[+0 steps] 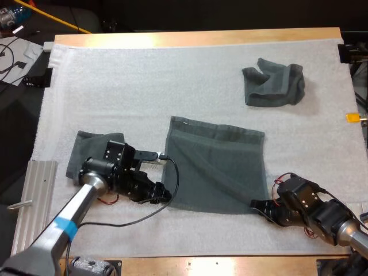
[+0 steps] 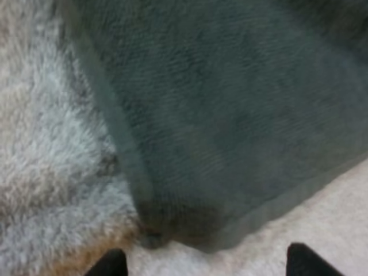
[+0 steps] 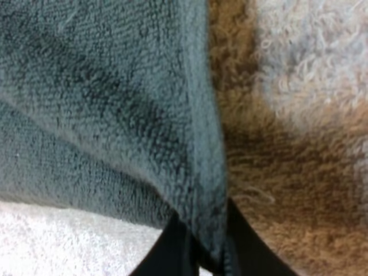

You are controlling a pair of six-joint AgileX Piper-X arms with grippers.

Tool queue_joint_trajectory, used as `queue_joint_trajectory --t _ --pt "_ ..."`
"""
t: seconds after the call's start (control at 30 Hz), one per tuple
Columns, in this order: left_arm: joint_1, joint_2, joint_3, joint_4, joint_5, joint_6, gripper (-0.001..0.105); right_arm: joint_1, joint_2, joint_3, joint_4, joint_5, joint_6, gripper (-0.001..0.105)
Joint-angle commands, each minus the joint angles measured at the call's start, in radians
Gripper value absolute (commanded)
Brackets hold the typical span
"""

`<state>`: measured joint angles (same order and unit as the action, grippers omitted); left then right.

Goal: Pick towel from pile, fold and stack

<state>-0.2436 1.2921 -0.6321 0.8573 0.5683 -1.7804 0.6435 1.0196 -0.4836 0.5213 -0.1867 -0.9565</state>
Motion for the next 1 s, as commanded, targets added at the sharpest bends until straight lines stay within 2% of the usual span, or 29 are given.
queue_joint_trajectory --t 0.0,0.27,0.5,0.6,0.8,0.9,0.97 --pt "-0.003 0.052 0.001 -0.021 0.01 -0.01 0.056 0.002 -0.004 0.001 0.028 0.005 -0.009 0.001" --pt "-0.002 0.146 0.003 -0.03 0.05 -0.007 0.056 0.002 -0.004 0.001 0.031 0.006 -0.008 0.001" --pt "-0.004 0.197 0.001 -0.06 0.154 -0.016 0.056 0.003 -0.008 0.001 0.032 0.007 -0.006 0.001" --pt "-0.004 0.21 0.003 -0.08 0.153 -0.02 0.054 0.001 -0.007 -0.002 0.026 0.0 -0.007 0.0" --pt "-0.005 0.22 0.002 -0.098 0.168 -0.03 0.04 0.002 -0.005 -0.001 0.023 0.003 -0.009 0.0" --pt "-0.005 0.222 0.003 -0.093 0.163 -0.03 0.025 0.002 -0.002 -0.003 0.025 0.002 -0.008 0.0" --pt "-0.005 0.221 0.003 -0.084 0.16 -0.03 0.011 -0.001 -0.002 -0.002 0.025 -0.001 -0.009 0.0"
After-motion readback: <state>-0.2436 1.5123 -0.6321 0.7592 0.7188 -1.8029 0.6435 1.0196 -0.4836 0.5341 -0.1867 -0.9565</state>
